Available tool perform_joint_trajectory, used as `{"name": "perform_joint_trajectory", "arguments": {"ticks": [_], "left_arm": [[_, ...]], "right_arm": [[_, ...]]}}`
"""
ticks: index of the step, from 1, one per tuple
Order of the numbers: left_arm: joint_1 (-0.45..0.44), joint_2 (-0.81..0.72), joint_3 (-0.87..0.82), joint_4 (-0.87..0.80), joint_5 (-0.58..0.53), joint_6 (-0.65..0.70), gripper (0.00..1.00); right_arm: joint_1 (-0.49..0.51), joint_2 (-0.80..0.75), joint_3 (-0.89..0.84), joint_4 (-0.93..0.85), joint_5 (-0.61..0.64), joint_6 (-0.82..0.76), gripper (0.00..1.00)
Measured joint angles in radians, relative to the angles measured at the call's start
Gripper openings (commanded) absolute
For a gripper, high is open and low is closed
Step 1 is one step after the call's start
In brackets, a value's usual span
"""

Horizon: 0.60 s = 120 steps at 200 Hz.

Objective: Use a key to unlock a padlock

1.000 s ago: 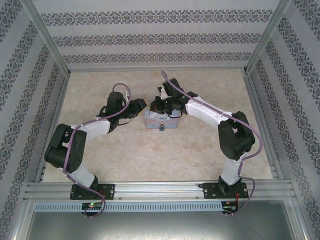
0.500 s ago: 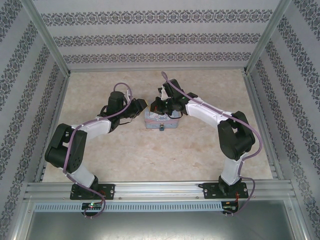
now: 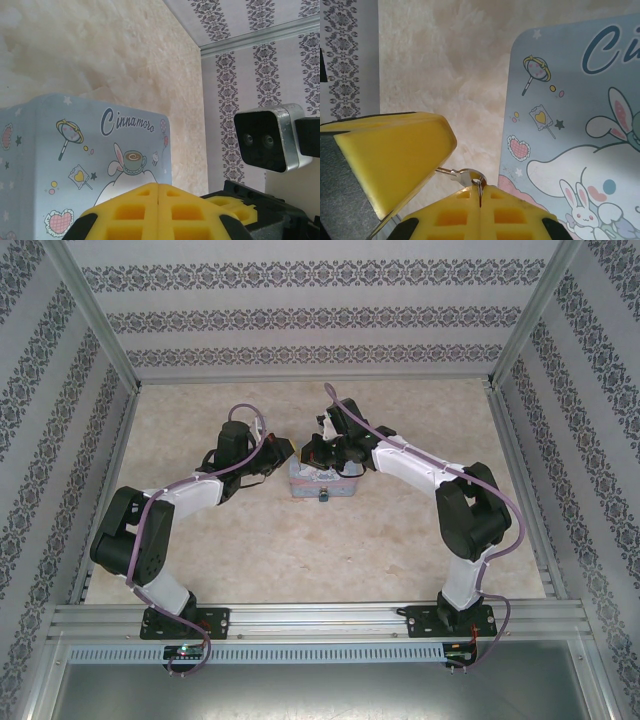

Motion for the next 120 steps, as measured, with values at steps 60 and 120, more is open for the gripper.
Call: {"name": "perform_joint_trajectory", "arguments": {"ticks": [60,120], "left_arm": [[-0.001,0.0,0.031,-0.018,0.003,0.014,0.0],[-0.001,0.001,0.149,-0.032,0.084,0.064,0.0]], "right_arm": [[-0.049,-0.092,-0.093,0.056,-0.02,0.017,0.52],[-0.213,-0.304,-0.244,0.188,-0.011,0.027,0.98]]}}
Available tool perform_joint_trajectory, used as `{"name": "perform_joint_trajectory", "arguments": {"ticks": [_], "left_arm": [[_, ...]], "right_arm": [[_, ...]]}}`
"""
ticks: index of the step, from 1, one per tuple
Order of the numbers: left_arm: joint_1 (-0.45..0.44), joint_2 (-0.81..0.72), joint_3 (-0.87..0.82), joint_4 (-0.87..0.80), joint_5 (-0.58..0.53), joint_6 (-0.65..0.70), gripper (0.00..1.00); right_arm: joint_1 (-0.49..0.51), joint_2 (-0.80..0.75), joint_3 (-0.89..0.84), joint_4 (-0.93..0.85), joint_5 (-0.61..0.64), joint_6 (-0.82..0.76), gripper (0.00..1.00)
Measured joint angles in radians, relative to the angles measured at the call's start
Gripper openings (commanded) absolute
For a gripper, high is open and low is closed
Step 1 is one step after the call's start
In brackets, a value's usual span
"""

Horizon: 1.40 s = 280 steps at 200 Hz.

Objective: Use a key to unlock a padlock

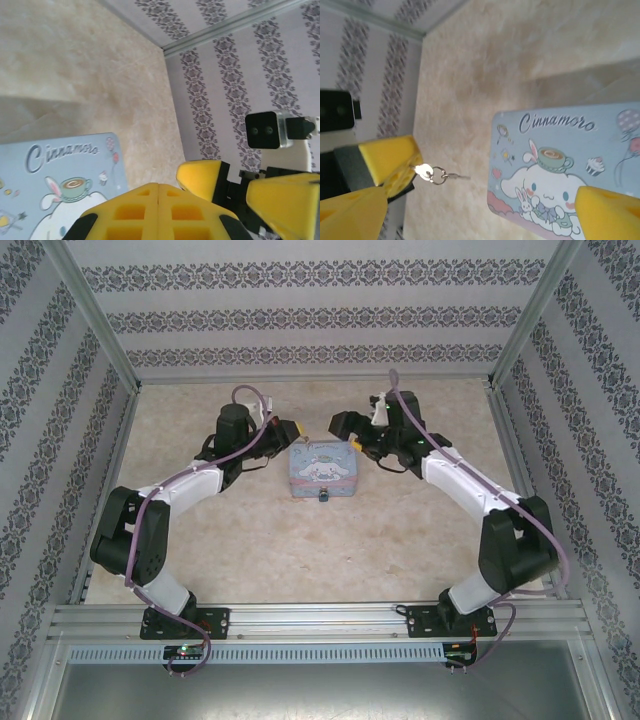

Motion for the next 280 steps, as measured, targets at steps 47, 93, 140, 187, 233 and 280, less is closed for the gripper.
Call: {"name": "perform_joint_trajectory", "arguments": {"ticks": [47,93,140,187,233,280], "left_arm": [[0.0,0.041,0.063,0.012,0.074,-0.022,0.0],[0.0,0.09,0.061,0.087,0.108,-0.144,0.0],[0.0,0.09,0.061,0.148,0.12,-0.217,0.0],[0.0,0.09,0.061,0.169,0.12,-0.248,0.0],[0.0,0.09,0.058,0.174,0.119,-0.255,0.0],[0.0,0.09,0.053,0.176,0.118,-0.257,0.0]], "right_arm": [[-0.059,-0.034,-0.061,0.214,-0.085,0.026,0.89],[-0.054,0.022,-0.063,0.468,-0.211,0.069,0.72],[-0.021,0.111,-0.07,0.622,-0.259,0.129,0.6],[0.027,0.178,-0.07,0.694,-0.269,0.164,0.54],[0.038,0.198,-0.074,0.748,-0.269,0.195,0.46],[0.038,0.205,-0.111,0.811,-0.269,0.229,0.45]]}}
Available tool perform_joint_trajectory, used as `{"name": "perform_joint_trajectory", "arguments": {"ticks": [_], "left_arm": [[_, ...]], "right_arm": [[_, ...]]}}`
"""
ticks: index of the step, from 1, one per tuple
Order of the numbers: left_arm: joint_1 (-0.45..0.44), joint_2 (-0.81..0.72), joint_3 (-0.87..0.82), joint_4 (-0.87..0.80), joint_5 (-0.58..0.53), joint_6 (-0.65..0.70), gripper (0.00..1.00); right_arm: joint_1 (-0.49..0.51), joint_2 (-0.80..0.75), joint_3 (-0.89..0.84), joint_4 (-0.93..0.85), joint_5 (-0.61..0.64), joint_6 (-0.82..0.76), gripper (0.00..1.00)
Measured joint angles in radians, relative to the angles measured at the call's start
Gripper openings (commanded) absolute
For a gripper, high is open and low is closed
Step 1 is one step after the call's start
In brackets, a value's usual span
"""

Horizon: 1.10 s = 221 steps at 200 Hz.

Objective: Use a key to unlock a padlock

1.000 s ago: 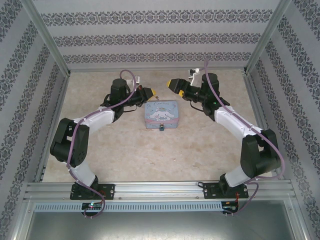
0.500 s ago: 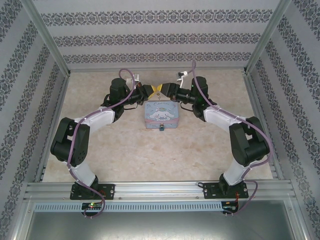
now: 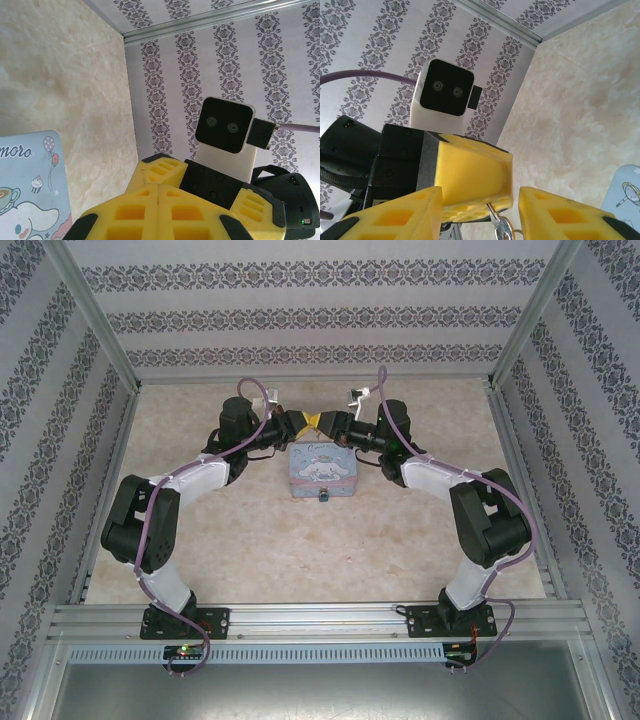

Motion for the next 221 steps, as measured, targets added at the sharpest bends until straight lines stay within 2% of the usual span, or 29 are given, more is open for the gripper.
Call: {"name": "perform_joint_trajectory", "arguments": {"ticks": [57,77,126,221], "left_arm": [[0.0,0.0,-0.001,0.008,0.0,-0.001,0.0],[0.0,0.0,-0.001,0.015,0.0,-0.001,0.0],[0.0,0.0,-0.001,0.016,0.0,-0.005,0.0],[0.0,0.0,-0.003,0.02,-0.003,-0.007,0.0]], "right_arm": [[0.0,0.005,-0.032,0.026,0.0,0.014,0.43],[0.0,0.005,-0.04,0.033,0.0,0.018,0.38],[0.0,0.016,-0.044,0.056,-0.001,0.037,0.34],[0.0,0.024,-0.045,0.096,-0.001,0.064,0.16]]}}
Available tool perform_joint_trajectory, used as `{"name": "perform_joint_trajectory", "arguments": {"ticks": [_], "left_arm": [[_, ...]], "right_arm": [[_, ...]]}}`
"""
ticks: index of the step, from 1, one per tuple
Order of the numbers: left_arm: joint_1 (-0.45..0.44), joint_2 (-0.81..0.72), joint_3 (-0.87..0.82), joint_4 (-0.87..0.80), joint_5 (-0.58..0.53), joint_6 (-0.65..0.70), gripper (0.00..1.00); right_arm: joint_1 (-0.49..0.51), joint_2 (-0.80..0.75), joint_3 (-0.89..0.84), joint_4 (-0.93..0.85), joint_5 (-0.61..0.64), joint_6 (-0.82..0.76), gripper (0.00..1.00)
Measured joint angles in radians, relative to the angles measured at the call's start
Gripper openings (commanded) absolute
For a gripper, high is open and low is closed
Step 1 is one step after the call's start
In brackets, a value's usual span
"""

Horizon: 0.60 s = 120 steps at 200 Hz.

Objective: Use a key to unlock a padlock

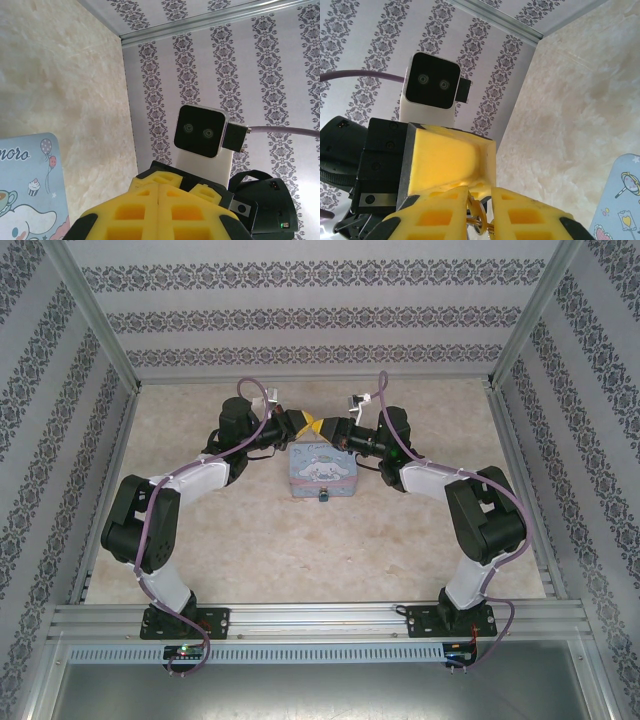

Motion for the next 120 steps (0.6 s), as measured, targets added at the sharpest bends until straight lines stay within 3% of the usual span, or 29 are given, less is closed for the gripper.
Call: {"name": "perform_joint_trajectory", "arguments": {"ticks": [29,44,50,120], "left_arm": [[0.0,0.0,-0.001,0.002,0.0,0.0,0.0],[0.0,0.0,-0.002,0.002,0.0,0.0,0.0],[0.0,0.0,-0.002,0.003,0.0,0.0,0.0],[0.0,0.0,-0.002,0.017,0.0,-0.005,0.0]], "right_arm": [[0.0,0.0,-0.006,0.01,0.0,0.002,0.15],[0.0,0.0,-0.011,0.018,0.0,0.007,0.35],[0.0,0.0,-0.013,0.019,-0.003,0.005,0.38],[-0.007,0.004,-0.019,0.019,-0.01,0.017,0.38]]}}
